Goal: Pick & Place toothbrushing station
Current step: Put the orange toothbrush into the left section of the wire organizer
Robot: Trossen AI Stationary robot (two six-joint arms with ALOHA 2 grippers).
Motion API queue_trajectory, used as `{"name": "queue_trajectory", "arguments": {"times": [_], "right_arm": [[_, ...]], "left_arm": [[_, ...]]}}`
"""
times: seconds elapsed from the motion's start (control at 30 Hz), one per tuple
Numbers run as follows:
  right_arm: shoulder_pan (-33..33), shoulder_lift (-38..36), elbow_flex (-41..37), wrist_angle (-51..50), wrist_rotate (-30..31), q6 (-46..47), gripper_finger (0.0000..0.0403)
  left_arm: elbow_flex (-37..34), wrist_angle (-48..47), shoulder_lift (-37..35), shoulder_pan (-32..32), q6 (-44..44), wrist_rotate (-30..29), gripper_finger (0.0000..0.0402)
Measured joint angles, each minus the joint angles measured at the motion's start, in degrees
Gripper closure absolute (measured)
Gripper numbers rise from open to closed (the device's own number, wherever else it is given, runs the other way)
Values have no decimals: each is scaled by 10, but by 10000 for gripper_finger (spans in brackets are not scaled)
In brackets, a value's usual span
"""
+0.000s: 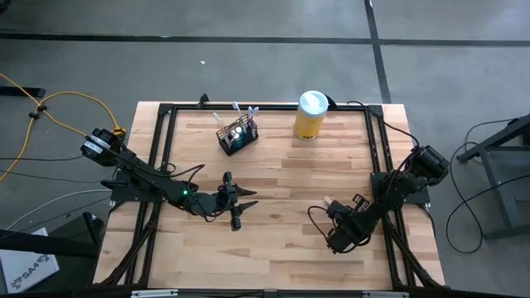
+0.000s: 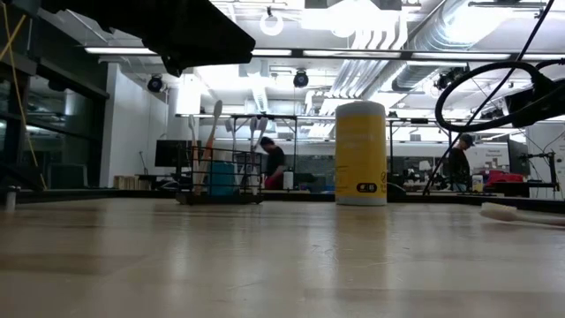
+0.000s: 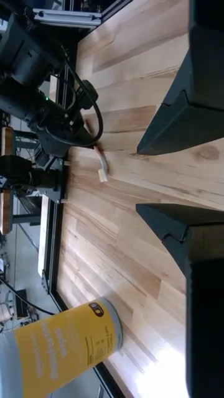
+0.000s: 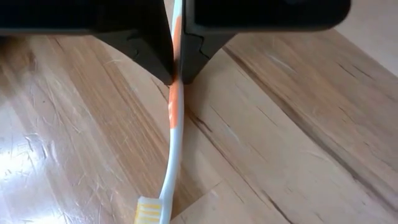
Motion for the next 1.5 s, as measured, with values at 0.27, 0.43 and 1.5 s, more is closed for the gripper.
{"name": "queue_trajectory", "arguments": {"times": [0.27, 0.43, 1.5], "right_arm": [[0, 0, 0, 7, -8, -5, 371], [-5, -3, -26, 43, -16, -14, 366], [-14, -74, -53, 79, 82, -32, 398]], "left_arm": [[0, 0, 0, 0, 0, 0, 271], [0, 0, 0, 0, 0, 0, 271], [0, 3, 0, -2, 0, -2, 271]]}}
